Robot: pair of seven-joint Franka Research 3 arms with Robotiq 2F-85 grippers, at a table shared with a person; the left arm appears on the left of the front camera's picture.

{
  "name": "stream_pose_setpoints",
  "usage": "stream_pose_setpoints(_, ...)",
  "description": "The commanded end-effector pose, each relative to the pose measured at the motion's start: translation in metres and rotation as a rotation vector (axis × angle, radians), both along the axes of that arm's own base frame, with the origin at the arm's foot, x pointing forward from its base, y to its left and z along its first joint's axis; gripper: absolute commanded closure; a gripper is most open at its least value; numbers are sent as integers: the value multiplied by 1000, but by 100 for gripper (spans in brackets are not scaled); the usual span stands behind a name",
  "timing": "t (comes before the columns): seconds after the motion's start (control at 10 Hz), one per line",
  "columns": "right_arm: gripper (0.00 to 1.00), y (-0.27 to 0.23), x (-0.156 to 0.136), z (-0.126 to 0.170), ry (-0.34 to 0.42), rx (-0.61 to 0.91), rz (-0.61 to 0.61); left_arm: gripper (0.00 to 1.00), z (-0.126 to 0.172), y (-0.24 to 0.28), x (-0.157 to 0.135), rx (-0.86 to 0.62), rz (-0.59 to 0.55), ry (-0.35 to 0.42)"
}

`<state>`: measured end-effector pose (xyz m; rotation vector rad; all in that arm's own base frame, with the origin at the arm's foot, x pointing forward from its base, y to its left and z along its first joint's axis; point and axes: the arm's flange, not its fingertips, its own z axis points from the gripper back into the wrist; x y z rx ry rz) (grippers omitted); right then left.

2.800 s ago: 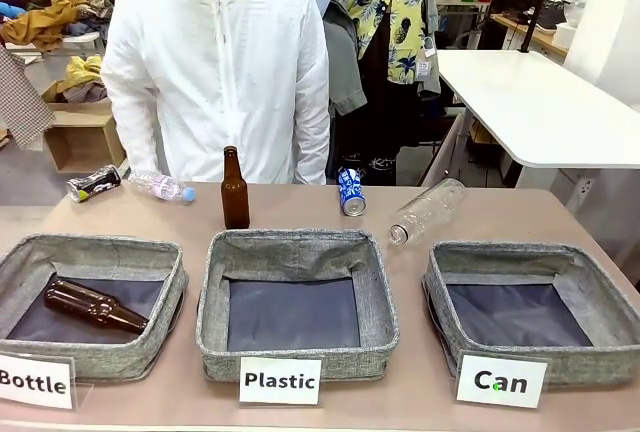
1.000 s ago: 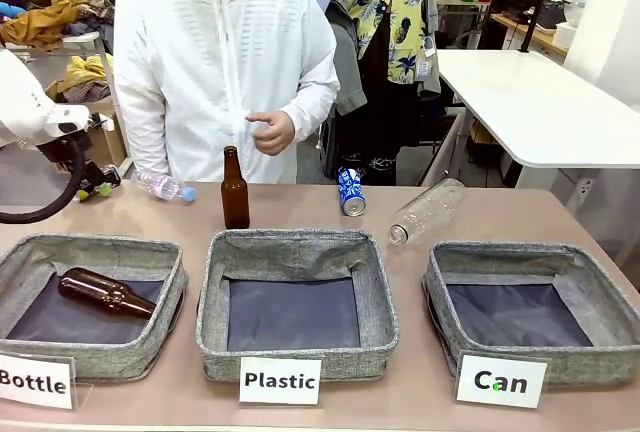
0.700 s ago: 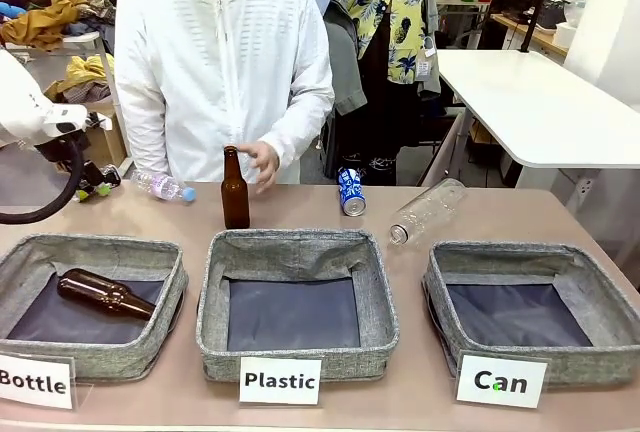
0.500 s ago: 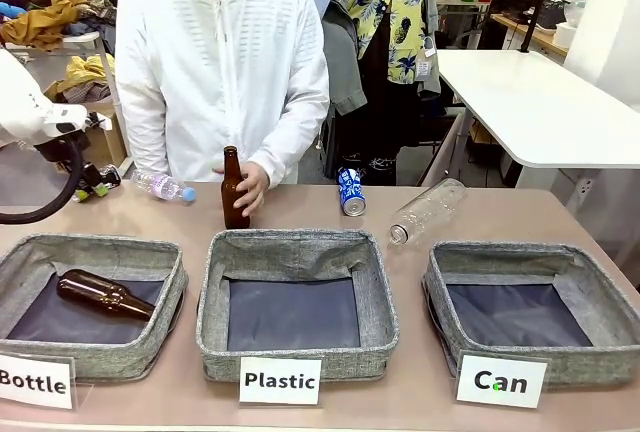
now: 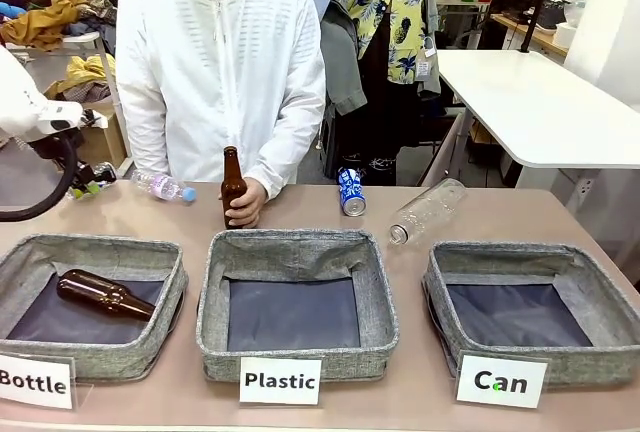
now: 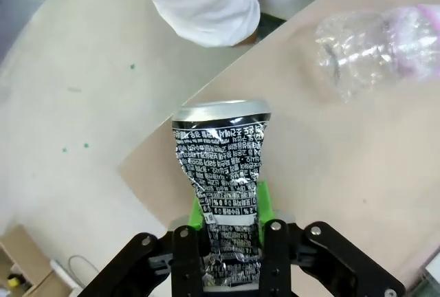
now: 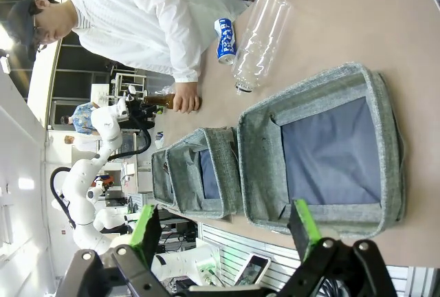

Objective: Sort the can waste into the basket.
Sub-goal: Pick up the can waste from the table and place it in the right Fabric basket.

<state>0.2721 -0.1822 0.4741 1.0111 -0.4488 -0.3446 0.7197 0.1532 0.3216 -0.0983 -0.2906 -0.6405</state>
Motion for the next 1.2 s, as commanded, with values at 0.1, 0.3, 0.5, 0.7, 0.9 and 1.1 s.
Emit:
stream_pose_setpoints(0.1, 0, -1, 2, 1, -33, 8, 7, 100, 90, 23, -86, -51, -71, 10)
stream_pose_setpoints(0.3, 0, -1, 2, 1, -33, 8, 7, 100, 155, 37, -176, -151, -160, -26)
stream_pose_setpoints(0.5, 0, -1, 2, 1, -33, 8, 7, 100, 185, 43, -265, -228, -331, -98)
stream_pose_setpoints(0.7, 0, -1, 2, 1, -33, 8, 7, 100, 186, 51, -328, -233, -482, -158)
stream_pose_setpoints(0.9, 0, -1, 2, 1, -33, 8, 7, 100, 202, 50, -316, -260, -423, -145)
stream_pose_setpoints(1.1, 0, -1, 2, 1, -33, 8, 7, 69, 222, 108, -337, -429, -591, -182)
